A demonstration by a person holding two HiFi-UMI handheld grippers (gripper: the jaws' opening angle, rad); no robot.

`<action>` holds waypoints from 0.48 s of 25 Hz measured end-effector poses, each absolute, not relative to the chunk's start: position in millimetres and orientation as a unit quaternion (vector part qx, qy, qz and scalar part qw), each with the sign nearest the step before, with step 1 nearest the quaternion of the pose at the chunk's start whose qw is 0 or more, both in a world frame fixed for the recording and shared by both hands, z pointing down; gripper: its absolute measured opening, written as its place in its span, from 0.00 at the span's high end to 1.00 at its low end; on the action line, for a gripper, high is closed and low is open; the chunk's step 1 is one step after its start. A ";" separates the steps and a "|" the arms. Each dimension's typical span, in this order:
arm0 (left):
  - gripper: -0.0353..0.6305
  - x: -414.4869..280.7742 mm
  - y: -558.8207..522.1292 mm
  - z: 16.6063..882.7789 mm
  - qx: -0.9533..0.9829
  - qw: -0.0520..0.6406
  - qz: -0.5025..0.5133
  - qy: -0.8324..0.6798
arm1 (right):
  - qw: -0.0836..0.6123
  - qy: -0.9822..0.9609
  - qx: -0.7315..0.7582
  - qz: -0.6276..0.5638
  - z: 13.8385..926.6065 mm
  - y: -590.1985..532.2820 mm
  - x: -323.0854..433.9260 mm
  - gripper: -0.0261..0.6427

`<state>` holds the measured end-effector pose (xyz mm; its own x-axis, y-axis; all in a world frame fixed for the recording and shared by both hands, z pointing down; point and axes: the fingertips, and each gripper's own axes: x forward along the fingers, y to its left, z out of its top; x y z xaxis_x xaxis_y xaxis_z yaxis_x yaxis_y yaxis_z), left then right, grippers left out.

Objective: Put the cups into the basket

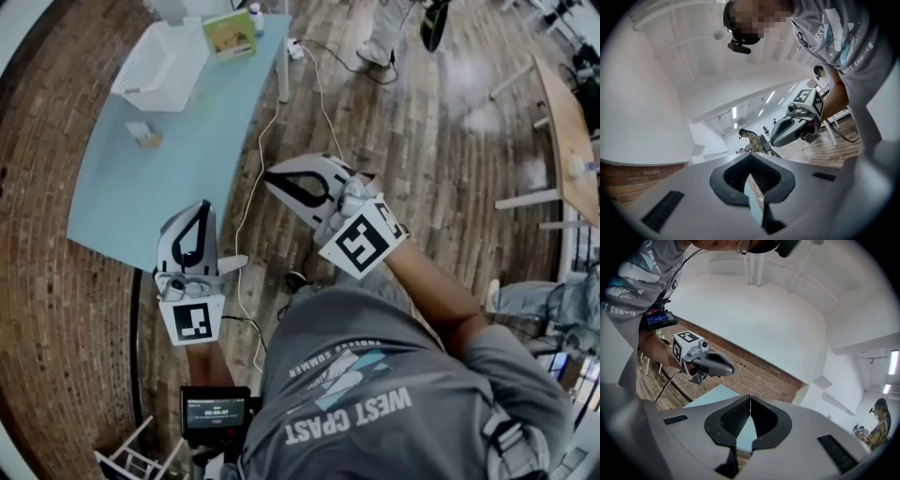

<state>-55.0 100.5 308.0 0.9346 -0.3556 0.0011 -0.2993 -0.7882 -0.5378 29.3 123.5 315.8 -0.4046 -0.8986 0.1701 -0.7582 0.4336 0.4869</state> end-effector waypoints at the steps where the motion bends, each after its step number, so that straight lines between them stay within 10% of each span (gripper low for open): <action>1: 0.95 -52.8 99.8 308.8 -0.946 0.272 -0.051 0.169 | 0.211 -0.821 0.504 -0.167 315.2 124.0 29.7 0.94; 12: 0.95 -30.7 84.4 300.4 -0.947 0.272 -0.031 0.171 | 0.210 -0.829 0.490 -0.167 316.0 108.4 41.1 0.94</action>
